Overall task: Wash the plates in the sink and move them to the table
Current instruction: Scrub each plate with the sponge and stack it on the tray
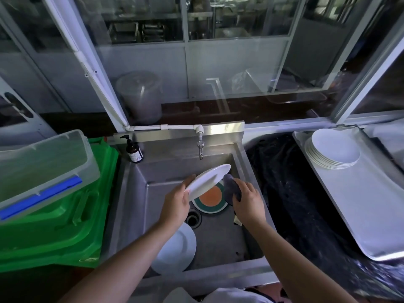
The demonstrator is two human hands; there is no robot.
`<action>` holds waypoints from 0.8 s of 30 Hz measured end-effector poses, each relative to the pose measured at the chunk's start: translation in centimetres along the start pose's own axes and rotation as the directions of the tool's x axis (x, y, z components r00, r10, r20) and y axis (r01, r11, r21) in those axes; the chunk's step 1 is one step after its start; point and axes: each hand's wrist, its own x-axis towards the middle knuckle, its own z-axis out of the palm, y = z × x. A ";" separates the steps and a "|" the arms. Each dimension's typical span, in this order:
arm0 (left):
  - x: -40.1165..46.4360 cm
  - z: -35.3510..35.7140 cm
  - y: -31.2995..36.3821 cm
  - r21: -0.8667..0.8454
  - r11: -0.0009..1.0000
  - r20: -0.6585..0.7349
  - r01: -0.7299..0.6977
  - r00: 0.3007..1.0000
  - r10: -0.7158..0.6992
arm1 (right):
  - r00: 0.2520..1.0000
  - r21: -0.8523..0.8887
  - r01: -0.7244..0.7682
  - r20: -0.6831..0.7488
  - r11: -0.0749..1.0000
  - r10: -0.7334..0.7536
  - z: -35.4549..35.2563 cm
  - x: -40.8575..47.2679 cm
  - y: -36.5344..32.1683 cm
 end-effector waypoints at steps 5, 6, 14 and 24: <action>1.1 0.7 -0.8 -0.070 0.994 0.056 0.083 0.995 -0.079 | 1.000 0.012 0.005 -0.012 1.000 -0.005 -0.3 0.5 -0.2; 1.4 0.9 -1.0 -0.107 0.980 0.091 0.170 0.983 -0.160 | 1.000 0.022 0.007 -0.016 1.000 -0.006 -0.3 0.6 -0.3; 1.4 0.1 1.3 -0.744 0.267 0.487 0.613 0.771 -0.411 | 0.971 0.137 0.205 -0.152 0.969 -0.184 0.0 1.8 -4.8; 0.7 0.2 1.8 -0.765 0.202 0.539 0.612 0.779 -0.320 | 0.827 0.034 0.560 -0.092 0.828 -0.555 4.6 -1.2 -5.9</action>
